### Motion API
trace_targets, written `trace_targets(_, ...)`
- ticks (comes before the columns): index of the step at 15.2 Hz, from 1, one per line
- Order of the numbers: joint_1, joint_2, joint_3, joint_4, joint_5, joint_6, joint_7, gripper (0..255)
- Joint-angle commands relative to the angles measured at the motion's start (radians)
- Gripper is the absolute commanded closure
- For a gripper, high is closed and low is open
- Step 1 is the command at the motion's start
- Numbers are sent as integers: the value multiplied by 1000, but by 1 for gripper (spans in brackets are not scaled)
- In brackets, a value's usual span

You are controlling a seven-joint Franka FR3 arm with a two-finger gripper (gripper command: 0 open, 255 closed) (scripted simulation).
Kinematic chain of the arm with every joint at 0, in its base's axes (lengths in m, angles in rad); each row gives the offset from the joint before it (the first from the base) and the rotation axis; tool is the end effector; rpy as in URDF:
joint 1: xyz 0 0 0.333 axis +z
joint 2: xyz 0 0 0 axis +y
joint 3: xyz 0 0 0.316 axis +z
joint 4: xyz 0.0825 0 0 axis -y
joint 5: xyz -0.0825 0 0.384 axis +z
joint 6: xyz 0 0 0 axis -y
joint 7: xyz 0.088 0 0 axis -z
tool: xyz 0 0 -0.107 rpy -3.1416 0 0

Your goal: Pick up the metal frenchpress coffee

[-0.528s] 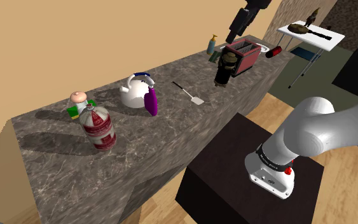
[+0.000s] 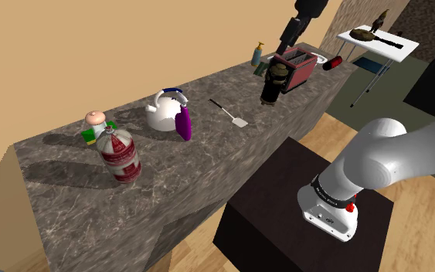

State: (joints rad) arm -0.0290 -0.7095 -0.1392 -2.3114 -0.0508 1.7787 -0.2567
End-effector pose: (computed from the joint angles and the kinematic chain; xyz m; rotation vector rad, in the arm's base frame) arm 0.3428 -0.0758 0.6041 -3.1182 -0.1876 -0.2764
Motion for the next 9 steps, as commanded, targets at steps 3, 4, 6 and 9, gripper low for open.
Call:
trace_targets(3,-16,90,-80,16,-28,55,-88,0)
trace_targets(4,-19,113,-100,23,-33,68,-109,0)
trace_targets(6,-25,163,-139,39,-40,92,-153,0)
trace_targets(9,-31,246,-198,73,-44,127,-220,0)
